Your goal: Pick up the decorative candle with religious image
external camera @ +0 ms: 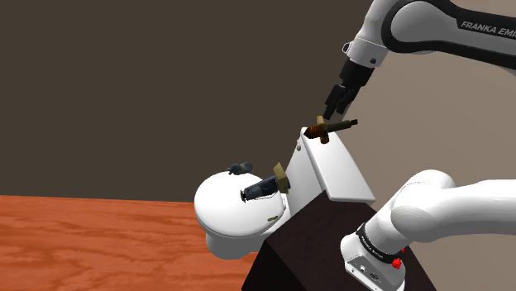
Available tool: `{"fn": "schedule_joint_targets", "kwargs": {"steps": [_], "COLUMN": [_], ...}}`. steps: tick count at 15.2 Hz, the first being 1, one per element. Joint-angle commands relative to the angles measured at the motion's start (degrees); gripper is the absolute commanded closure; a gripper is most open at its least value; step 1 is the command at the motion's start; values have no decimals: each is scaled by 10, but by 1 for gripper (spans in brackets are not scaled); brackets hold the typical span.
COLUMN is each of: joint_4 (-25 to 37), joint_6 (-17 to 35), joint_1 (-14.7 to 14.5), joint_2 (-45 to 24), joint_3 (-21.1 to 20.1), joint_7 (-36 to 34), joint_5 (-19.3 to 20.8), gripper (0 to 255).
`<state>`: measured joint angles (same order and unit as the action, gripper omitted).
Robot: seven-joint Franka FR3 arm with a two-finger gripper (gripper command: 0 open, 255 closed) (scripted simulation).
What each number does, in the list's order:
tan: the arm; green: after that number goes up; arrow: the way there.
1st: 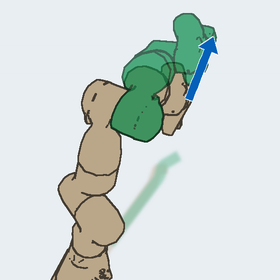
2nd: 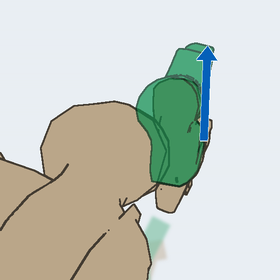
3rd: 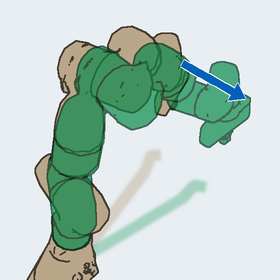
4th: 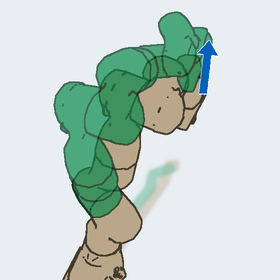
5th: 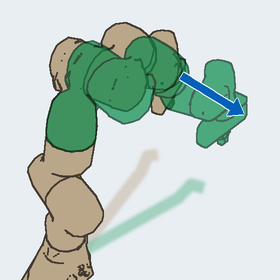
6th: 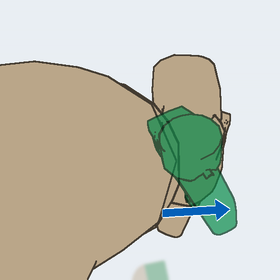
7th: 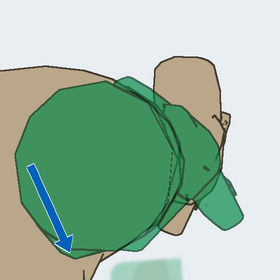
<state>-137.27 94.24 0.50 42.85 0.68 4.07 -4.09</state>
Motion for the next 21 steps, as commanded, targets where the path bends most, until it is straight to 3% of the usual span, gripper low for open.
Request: {"fn": "schedule_joint_targets", "kwargs": {"steps": [1, 11, 21], "joint_4": [0, -24, 24], "joint_6": [0, 72, 165], "joint_1": [0, 31, 54], "joint_2": [0, -89, -249], "joint_3": [0, 99, 189], "joint_7": [0, 167, 322], "joint_5": [0, 98, 167], "gripper": [0, 0, 0]}}
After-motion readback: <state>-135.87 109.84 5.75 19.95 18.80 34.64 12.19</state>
